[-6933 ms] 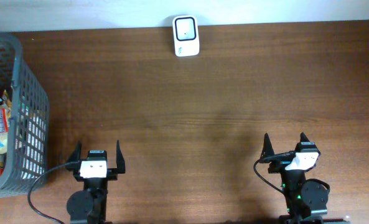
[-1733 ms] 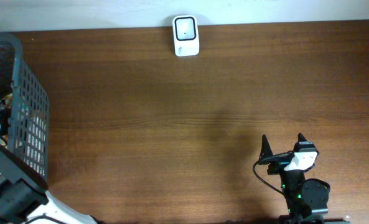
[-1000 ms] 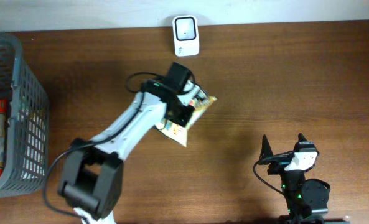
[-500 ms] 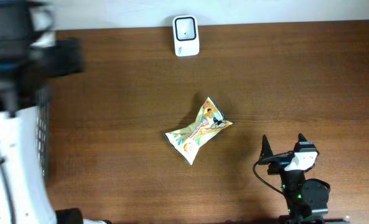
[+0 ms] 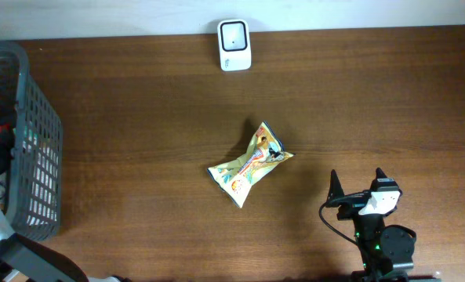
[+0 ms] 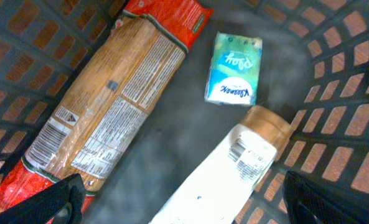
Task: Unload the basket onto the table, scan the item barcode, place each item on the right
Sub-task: 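Carry the yellow snack bag to the table centre and release it, then grasp the spaghetti package from the basket and place it beside the bag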
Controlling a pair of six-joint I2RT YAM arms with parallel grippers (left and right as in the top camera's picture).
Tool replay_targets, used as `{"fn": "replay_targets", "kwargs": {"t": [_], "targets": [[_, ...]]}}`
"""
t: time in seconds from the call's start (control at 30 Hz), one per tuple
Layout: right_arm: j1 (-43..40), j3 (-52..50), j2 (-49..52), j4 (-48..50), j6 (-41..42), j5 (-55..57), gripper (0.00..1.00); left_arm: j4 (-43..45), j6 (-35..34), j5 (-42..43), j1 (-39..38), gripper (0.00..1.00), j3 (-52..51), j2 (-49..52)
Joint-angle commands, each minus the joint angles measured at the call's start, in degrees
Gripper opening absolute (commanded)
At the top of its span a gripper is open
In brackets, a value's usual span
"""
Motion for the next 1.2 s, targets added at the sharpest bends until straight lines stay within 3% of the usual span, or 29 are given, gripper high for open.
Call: {"fn": "replay_targets", "kwargs": {"t": [0.0, 0.1, 0.17, 0.23, 0.27, 0.37, 0.4, 0.53, 0.67, 0.7, 0.73, 0.77, 0.83, 0.9, 0.93, 1.17], "targets": [[-0.37, 0.22, -0.28, -1.29, 0.42, 0.50, 0.99, 1.92, 1.51, 2.27, 0.61, 1.00, -0.70, -0.46], [-0.37, 0.22, -0.28, -1.29, 0.42, 0.50, 0.99, 3.98, 2.64, 2.47, 3.52, 1.00, -0.70, -0.46], [-0.37, 0.22, -0.28, -1.29, 0.42, 0.50, 0.99, 5.33, 12.11, 2.71, 4.17, 1.00, -0.70, -0.44], [-0.37, 0.22, -0.28, -1.29, 0.42, 0.50, 0.99, 7.72, 13.88, 1.77, 4.20, 0.96, -0.70, 0.44], [-0.37, 0.22, -0.28, -1.29, 0.42, 0.50, 0.99, 8.98, 14.58, -2.08, 4.17, 0.90, -0.70, 2.10], [-0.37, 0.22, -0.28, -1.27, 0.42, 0.50, 0.99, 9.79, 16.33, -17.03, 4.20, 0.92, -0.70, 8.94], [-0.37, 0.22, -0.28, -1.29, 0.42, 0.50, 0.99, 11.74, 18.29, -17.92, 4.20, 0.92, -0.70, 10.82], [-0.37, 0.22, -0.28, -1.29, 0.42, 0.50, 0.99, 19.50, 24.68, -17.92, 4.24, 0.98, -0.70, 17.22], [-0.37, 0.22, -0.28, -1.27, 0.42, 0.50, 0.99, 21.49, 26.93, -14.01, 4.39, 1.00, -0.70, 22.88], [-0.37, 0.22, -0.28, -1.29, 0.42, 0.50, 0.99, 20.92, 26.91, -11.47, 4.39, 0.94, -0.70, 23.82], [-0.37, 0.22, -0.28, -1.29, 0.42, 0.50, 0.99, 20.33, 26.71, -10.71, 4.39, 0.77, -0.72, 24.09], [-0.37, 0.22, -0.28, -1.29, 0.42, 0.50, 0.99, 19.96, 26.08, -10.34, 4.39, 0.67, -0.72, 24.09], [-0.37, 0.22, -0.28, -1.29, 0.42, 0.50, 0.99, 18.36, 25.83, -5.90, 4.39, 0.57, -0.72, 24.09], [-0.37, 0.22, -0.28, -1.29, 0.42, 0.50, 0.99, 17.16, 25.81, -3.21, 4.39, 0.91, -0.76, 24.09], [-0.37, 0.22, -0.28, -1.29, 0.42, 0.50, 0.99, 17.33, 25.81, -3.26, 4.39, 0.99, -0.74, 24.09], [-0.37, 0.22, -0.28, -1.29, 0.42, 0.50, 0.99, 14.32, 25.00, -5.29, 5.49, 0.99, 3.91, 25.92]]}}
